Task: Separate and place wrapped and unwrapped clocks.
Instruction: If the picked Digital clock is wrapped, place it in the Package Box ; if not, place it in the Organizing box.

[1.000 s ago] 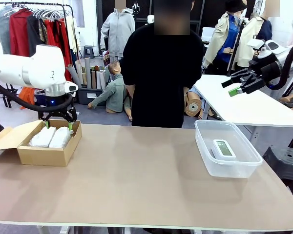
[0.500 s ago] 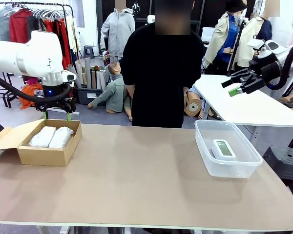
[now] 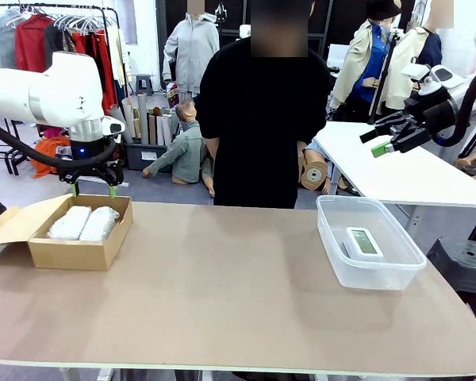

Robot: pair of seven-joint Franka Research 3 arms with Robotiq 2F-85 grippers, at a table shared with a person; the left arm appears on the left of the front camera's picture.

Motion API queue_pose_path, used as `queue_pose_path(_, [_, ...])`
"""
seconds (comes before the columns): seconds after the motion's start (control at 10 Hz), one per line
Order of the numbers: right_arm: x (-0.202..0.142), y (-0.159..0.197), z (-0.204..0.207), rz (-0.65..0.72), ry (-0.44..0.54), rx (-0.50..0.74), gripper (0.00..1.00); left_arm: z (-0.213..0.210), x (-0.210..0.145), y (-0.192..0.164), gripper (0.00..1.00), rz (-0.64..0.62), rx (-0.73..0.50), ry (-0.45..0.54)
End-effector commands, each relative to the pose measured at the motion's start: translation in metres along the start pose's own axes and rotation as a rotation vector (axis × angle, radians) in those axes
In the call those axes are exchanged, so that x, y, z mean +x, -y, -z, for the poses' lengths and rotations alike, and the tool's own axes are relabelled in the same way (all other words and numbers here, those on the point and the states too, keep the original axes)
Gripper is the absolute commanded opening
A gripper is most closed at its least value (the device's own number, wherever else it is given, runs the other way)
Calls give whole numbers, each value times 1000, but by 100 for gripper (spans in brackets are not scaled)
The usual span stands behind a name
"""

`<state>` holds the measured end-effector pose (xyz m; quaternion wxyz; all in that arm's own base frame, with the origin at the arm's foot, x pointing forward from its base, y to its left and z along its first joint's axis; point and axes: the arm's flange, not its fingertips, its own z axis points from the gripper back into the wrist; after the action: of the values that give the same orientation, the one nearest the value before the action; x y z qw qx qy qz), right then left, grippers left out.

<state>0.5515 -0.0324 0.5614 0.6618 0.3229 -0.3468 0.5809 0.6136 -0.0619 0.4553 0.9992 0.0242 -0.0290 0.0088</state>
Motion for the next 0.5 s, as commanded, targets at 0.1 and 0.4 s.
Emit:
queue_pose_path(0.1, [2,0,-1,-4,3,-2,100,-2,0,-1,100,-2,0,5])
queue_pose_path(0.4, [2,0,-1,-4,3,-2,100,-23,-8,-6,100,125,-116,-98])
